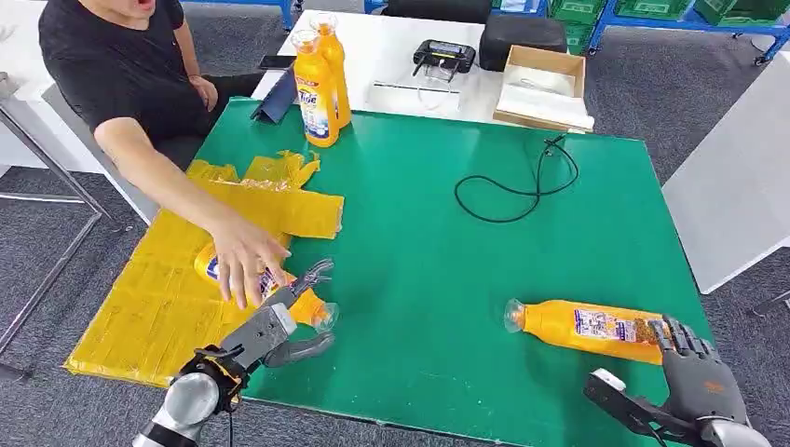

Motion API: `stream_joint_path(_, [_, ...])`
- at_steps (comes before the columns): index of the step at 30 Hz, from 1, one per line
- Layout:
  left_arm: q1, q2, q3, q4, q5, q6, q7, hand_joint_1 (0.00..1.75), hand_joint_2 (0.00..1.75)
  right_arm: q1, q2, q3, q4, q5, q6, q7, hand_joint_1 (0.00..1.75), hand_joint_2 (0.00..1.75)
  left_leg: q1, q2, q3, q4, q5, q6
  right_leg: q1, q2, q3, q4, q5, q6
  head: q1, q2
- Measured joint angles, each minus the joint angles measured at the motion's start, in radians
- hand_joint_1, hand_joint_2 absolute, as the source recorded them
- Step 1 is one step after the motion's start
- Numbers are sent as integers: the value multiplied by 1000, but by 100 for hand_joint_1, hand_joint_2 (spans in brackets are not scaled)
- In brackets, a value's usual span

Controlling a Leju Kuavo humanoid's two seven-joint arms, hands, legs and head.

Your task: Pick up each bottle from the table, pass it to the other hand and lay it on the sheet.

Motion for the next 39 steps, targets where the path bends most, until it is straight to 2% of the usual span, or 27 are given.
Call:
stream_joint_path(17, [5, -9, 29, -34, 29, -13, -8, 0, 0, -185, 26, 37, 205, 48, 42, 6, 0, 175, -1, 0, -1, 0, 1, 1, 0, 0, 0, 0, 0, 0, 0, 0])
stream_joint_path(18, [-1, -9, 29, -33, 30, -14, -8, 0, 0, -201, 26, 39, 234, 48, 48, 6, 42, 175, -1, 0, -1, 0, 1, 1, 0, 0, 0, 0, 0, 0, 0, 0])
stream_joint_path(19, [-9, -9, 29, -32, 34, -16, -8, 0, 0, -218, 24, 41, 258, 48, 61, 6, 175, 175, -1, 0, -1, 0, 1, 1, 0, 0, 0, 0, 0, 0, 0, 0])
stream_joint_path(23, [-45, -9, 35, -16, 49, -31, -9, 0, 0, -288, 7, 57, 375, 42, 116, -5, 175, 175, -1, 0, 0, 0, 1, 1, 0, 0, 0, 0, 1, 1, 0, 0])
stream_joint_path(27, [-82, -10, 34, 4, 63, -35, 0, 0, 0, -344, -4, 85, 468, 39, 120, -27, 175, 175, -1, 0, 1, 1, 2, 2, 0, 0, 0, 0, 1, 1, 0, 0])
stream_joint_path(39, [-110, -14, 30, 52, 104, -55, 10, 0, 0, -360, -26, 149, 518, 13, 127, -47, 175, 175, 0, 0, 10, 0, -1, 0, 0, 1, -1, -2, 0, 1, 0, 0])
